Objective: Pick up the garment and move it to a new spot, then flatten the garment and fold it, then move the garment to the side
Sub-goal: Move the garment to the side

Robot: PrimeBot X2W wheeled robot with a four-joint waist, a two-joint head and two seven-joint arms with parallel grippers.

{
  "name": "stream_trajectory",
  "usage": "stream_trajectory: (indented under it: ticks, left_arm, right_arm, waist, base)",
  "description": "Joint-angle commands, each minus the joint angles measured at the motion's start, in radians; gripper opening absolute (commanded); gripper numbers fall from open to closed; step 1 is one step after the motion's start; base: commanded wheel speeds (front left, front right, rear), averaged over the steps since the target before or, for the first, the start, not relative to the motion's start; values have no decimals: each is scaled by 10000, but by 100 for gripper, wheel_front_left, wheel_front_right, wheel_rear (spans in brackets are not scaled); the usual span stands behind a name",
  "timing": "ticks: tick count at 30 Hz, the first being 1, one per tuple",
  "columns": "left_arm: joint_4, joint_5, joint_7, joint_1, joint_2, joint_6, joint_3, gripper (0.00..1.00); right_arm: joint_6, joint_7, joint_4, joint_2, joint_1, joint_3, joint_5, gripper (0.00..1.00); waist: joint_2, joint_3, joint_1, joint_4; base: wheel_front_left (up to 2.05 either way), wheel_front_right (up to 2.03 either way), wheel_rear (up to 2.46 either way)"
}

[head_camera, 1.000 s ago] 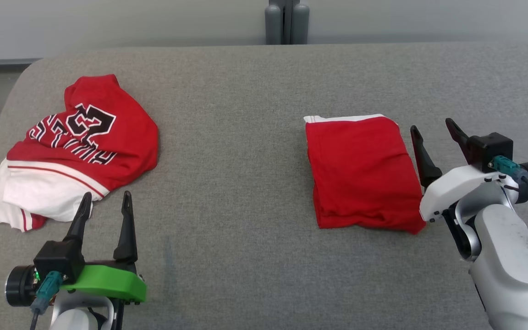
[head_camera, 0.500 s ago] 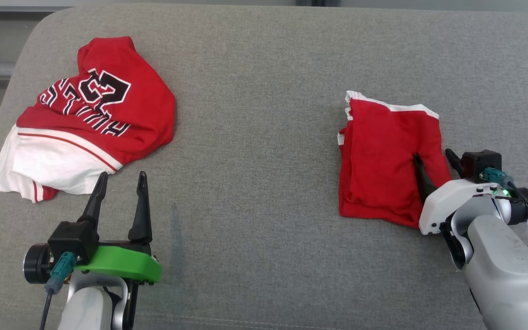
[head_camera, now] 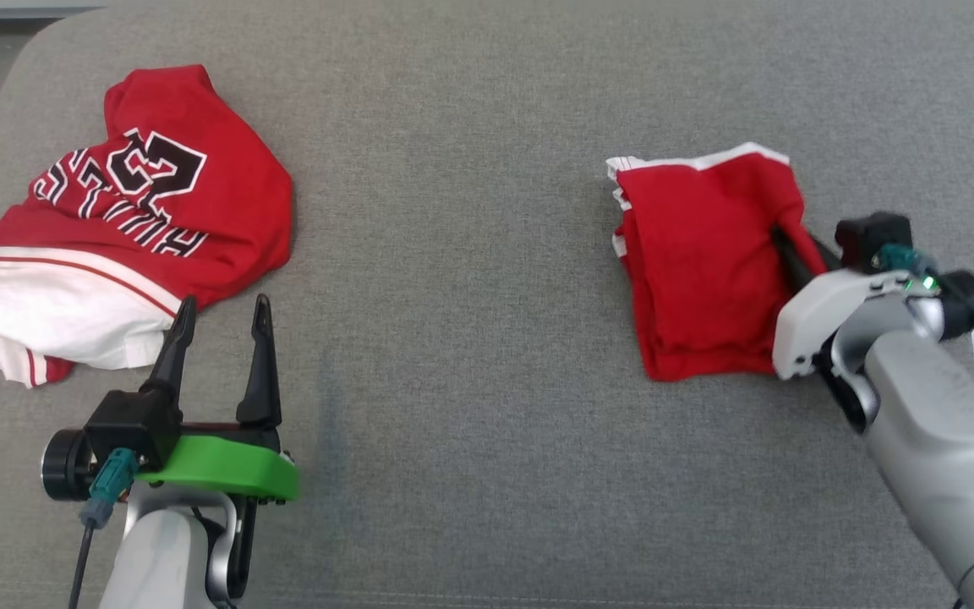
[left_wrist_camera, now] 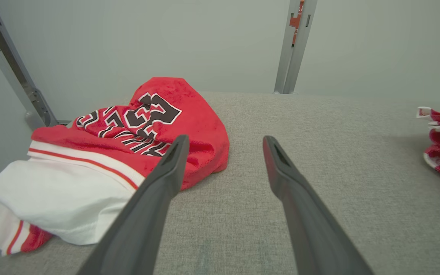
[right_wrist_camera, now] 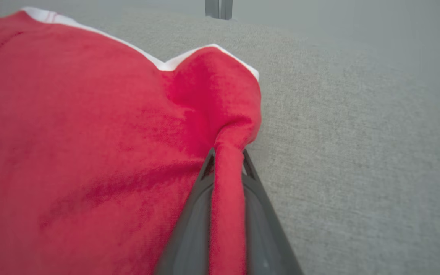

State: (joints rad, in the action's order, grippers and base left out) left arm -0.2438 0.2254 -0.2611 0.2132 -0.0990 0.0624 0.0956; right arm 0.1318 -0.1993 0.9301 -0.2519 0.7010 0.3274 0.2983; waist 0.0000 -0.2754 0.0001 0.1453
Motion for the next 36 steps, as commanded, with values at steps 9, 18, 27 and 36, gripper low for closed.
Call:
stream_trajectory:
  ticks: [9,18,27,36]
  left_arm:
    - [468,-222,-38,1020,-55,99,62,100]
    - [1147,-439,-29,1925,-242,135,58,100]
    - [1830,-671,74,1827,-574,105,189,100]
    - [2356,-655,332,1609,-738,22,238,100]
  right_arm:
    - [-19,906,-900,-2499,2145,1467,507,0]
    - [-19,1469,-1864,-5098,3474,1751,1263,0]
    - [-19,1903,-2090,-6400,4323,1777,1589,0]
    - [-19,2148,-1534,-6459,5113,1837,1357,0]
  waist:
    - [0,-2162,-1,-747]
    - [0,-3797,-1,-1639]
    - [0,-4223,-1,-2088]
    - [0,-4279,-1,-1997]
  base:
    - [0,0,0]
    - [0,0,0]
    - [0,0,0]
    - [0,0,0]
